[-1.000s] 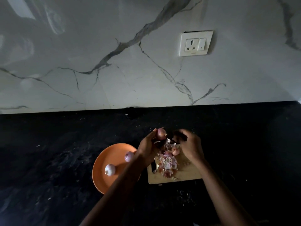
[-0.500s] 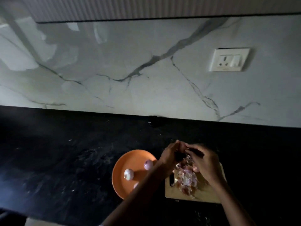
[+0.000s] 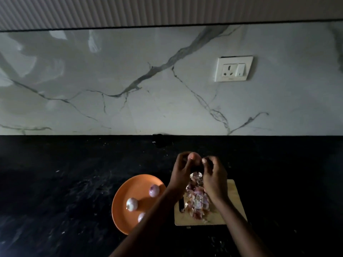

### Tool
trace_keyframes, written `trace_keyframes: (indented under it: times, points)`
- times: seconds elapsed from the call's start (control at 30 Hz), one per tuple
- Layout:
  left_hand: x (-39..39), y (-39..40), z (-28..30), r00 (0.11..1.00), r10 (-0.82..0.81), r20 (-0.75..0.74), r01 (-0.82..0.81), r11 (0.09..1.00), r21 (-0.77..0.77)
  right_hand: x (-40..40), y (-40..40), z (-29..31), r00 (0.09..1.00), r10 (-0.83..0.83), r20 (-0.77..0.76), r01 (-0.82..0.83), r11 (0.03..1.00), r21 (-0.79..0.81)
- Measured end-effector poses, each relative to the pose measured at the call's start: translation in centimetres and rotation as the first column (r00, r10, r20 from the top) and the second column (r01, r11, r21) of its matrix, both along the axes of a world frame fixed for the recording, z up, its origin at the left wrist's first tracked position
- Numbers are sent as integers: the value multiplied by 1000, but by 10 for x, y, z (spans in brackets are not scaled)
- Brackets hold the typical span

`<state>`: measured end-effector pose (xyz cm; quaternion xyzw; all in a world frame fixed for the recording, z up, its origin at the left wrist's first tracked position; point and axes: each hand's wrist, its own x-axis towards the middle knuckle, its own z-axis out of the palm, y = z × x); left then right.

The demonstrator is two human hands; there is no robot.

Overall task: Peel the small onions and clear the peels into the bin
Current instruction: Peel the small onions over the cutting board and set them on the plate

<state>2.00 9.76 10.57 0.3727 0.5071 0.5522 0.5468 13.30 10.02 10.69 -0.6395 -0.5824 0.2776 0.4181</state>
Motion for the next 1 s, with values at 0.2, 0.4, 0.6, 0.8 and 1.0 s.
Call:
trace_keyframes:
  times: [0.2, 0.4, 0.6, 0.8, 1.0]
  points:
    - [-3, -1, 9, 977, -65, 202, 76, 996, -50, 11, 4, 2, 950, 24, -311, -66, 990, -126]
    - [-3, -2, 15, 952, -116, 283, 155, 981, -118, 30, 1, 8, 946, 273, -176, -265, 962, 67]
    - [-2, -4, 13, 916, -167, 364, 240, 957, -164, 26, -6, 7, 961, 246, -127, -228, 964, 140]
    - [-3, -4, 8, 940, -146, 309, 224, 946, -233, 28, -2, 11, 968, 248, 46, -252, 939, 236]
    - [-7, -5, 5, 957, -181, 226, 234, 943, -238, 30, -2, 9, 945, 304, 118, -324, 911, 255]
